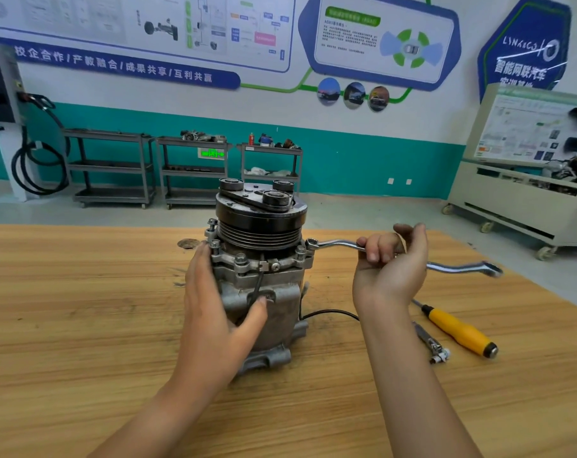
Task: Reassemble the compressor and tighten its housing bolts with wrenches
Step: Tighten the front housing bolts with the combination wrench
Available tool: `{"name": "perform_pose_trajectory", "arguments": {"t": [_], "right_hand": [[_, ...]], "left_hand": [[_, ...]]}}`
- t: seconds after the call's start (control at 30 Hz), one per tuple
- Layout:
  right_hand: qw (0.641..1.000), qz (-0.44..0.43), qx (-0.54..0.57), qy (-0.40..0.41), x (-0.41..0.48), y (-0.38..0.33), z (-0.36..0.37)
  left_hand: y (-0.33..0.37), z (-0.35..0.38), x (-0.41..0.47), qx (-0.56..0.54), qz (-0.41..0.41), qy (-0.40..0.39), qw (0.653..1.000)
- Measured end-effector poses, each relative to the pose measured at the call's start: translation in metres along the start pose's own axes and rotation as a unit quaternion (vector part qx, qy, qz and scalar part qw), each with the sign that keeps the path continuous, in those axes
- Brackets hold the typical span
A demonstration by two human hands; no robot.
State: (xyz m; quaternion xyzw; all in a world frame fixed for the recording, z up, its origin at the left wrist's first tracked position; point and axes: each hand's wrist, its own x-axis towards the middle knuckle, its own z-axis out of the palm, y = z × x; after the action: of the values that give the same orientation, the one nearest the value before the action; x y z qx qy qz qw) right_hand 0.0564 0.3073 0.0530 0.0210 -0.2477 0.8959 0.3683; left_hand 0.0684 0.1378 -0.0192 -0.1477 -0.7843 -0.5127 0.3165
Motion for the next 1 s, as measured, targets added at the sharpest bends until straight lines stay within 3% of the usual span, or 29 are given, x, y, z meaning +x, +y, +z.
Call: {"name": "perform_pose_trajectory", "arguments": {"t": [0.1,0.23,0.33,0.5,0.63,0.67,0.7,0.77,0.83,0.9,1.0], "right_hand": [[0.995,-0.036,-0.023,-0.086,-0.019,0.001,-0.008],[0.963,-0.151,-0.156,-0.157,-0.047,0.012,-0.01],[0.909,-0.257,-0.252,-0.211,-0.063,0.027,-0.008],[0.773,-0.429,-0.385,-0.267,-0.072,0.049,0.009],[0.736,-0.445,-0.412,-0.302,-0.069,0.051,0.021],[0.748,-0.429,-0.402,-0.308,-0.069,0.049,0.024],[0.782,-0.394,-0.375,-0.306,-0.069,0.044,0.03],[0.887,-0.281,-0.253,-0.266,-0.063,0.026,0.046],[0.957,-0.201,-0.099,-0.184,-0.043,0.0,0.06],[0.985,-0.128,-0.012,-0.117,-0.012,-0.023,0.069],[0.997,0.054,-0.005,-0.063,0.03,-0.034,0.07]], "left_hand": [[0.0,0.0,-0.001,-0.004,-0.001,-0.005,1.0],[0.0,0.0,-0.001,-0.003,-0.004,-0.002,1.0],[0.002,-0.001,0.0,-0.002,0.006,0.002,1.0],[0.003,-0.004,0.0,-0.023,0.009,-0.023,0.999],[0.002,-0.003,0.002,-0.021,-0.006,-0.008,1.0],[0.001,-0.002,0.002,-0.012,-0.002,-0.008,1.0],[0.0,-0.002,0.002,-0.006,0.005,-0.006,1.0],[0.0,-0.002,0.002,-0.007,0.021,0.008,1.0],[0.001,-0.002,0.003,-0.011,0.024,0.007,1.0],[0.001,-0.003,0.002,-0.013,0.028,0.002,1.0],[0.001,-0.003,0.002,-0.017,0.03,0.0,0.999]]}}
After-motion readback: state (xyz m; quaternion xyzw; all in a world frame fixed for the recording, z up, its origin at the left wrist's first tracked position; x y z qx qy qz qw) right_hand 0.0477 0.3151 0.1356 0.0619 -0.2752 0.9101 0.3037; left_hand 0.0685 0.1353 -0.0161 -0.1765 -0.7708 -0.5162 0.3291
